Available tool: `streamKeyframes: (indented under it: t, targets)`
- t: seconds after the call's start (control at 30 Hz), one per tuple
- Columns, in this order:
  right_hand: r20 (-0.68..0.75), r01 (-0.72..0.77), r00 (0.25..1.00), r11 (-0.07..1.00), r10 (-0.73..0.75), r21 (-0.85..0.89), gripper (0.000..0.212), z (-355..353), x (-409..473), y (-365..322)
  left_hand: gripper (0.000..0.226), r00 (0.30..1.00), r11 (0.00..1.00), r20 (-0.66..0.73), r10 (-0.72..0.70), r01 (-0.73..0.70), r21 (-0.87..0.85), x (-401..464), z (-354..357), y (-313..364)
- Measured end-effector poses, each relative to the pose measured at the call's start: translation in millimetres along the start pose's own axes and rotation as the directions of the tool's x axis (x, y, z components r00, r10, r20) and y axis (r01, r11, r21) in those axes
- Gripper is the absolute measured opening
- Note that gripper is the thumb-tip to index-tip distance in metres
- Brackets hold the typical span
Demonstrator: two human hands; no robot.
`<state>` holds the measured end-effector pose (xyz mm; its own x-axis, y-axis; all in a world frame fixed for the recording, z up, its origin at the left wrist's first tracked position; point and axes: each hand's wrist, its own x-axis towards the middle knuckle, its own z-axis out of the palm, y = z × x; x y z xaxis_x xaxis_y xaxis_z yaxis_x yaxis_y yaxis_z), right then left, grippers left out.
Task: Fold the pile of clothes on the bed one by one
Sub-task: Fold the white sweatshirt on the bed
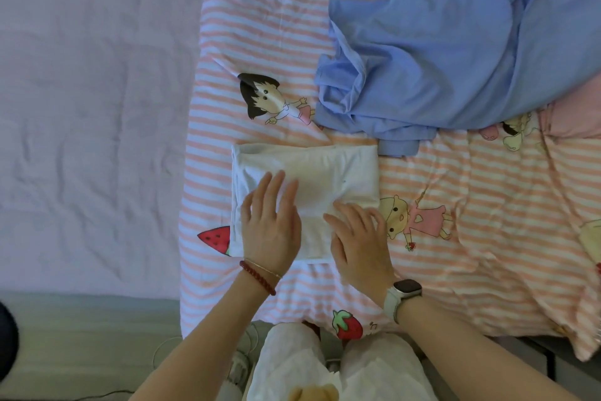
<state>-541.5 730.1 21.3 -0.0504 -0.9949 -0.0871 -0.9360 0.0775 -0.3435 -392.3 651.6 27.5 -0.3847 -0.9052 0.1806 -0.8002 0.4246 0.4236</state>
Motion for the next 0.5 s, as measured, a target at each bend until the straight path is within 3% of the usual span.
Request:
streamKeyframes:
  t: [0.07, 0.2, 0.33, 0.5]
  targets:
    - [-0.062, -0.03, 0.998, 0.999, 0.031, 0.024, 0.039, -5.0, 10.6, -1.7, 0.047, 0.993, 0.997, 0.092, 0.075, -0.075, -0.012, -0.6, 10.2, -4.3]
    - [0.051, -0.106, 0.993, 0.993, 0.109, -0.052, 0.05, 6.2, 43.0, -2.2, 0.054, 0.963, 0.988, 0.261, -0.062, 0.023, 0.151, -0.3, 25.9, -33.9]
    - [0.162, -0.187, 0.964, 0.972, 0.209, -0.141, 0.053, 32.2, 66.7, 3.3, 0.055, 0.943, 0.972, 0.304, -0.138, 0.07, 0.225, 9.8, 42.5, -53.4]
    - [0.139, -0.231, 0.956, 0.956, 0.257, -0.18, 0.055, 54.4, 75.0, 7.7, 0.06, 0.925, 0.945, 0.29, -0.244, 0.16, 0.285, 12.8, 56.1, -58.0]
